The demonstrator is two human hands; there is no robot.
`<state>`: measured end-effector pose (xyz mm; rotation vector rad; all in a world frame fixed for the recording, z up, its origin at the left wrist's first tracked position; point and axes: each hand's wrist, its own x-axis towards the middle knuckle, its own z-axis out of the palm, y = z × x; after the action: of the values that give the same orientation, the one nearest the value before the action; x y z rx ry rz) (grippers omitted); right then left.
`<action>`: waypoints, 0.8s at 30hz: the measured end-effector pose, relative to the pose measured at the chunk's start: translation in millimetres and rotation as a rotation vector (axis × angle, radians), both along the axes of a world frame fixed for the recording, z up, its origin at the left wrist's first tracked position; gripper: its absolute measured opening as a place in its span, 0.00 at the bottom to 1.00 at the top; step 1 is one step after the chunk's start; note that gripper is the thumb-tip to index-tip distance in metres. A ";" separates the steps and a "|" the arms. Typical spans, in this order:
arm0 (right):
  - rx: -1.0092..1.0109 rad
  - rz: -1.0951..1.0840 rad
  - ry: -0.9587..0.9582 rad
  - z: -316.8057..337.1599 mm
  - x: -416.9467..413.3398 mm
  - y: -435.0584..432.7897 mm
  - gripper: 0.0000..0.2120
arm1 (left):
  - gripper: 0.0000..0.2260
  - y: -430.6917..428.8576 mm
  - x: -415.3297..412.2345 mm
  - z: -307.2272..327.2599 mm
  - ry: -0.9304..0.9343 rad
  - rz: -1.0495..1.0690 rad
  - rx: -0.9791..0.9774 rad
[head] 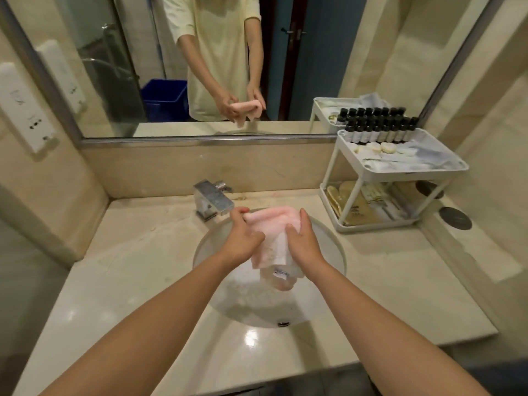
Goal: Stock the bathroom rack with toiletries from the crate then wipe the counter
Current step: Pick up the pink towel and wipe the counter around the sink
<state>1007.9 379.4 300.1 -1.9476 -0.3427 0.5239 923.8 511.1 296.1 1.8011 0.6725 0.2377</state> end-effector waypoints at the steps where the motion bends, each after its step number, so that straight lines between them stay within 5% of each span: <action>1: -0.002 -0.016 0.025 -0.3 6.5 0.4 0.29 | 0.27 -1.0 6.9 -2.4 -0.004 -0.011 -0.026; 5: -0.019 -0.061 0.083 -4.2 40.2 5.7 0.29 | 0.33 3.4 36.9 -11.2 0.005 -0.047 -0.052; 12: -0.069 -0.115 0.142 -18.0 112.2 29.3 0.29 | 0.25 12.8 107.1 -31.4 0.057 0.040 0.061; 16: -0.210 -0.056 -0.076 -27.1 154.5 36.8 0.30 | 0.25 25.2 157.2 -51.1 0.096 0.055 0.039; 24: -0.625 0.065 -0.494 -62.1 223.5 49.3 0.15 | 0.24 37.9 236.6 -81.8 0.077 0.085 0.052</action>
<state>1231.4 428.7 238.0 -2.6827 -0.6070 0.1859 1160.4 549.0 214.3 1.8410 0.8054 0.2461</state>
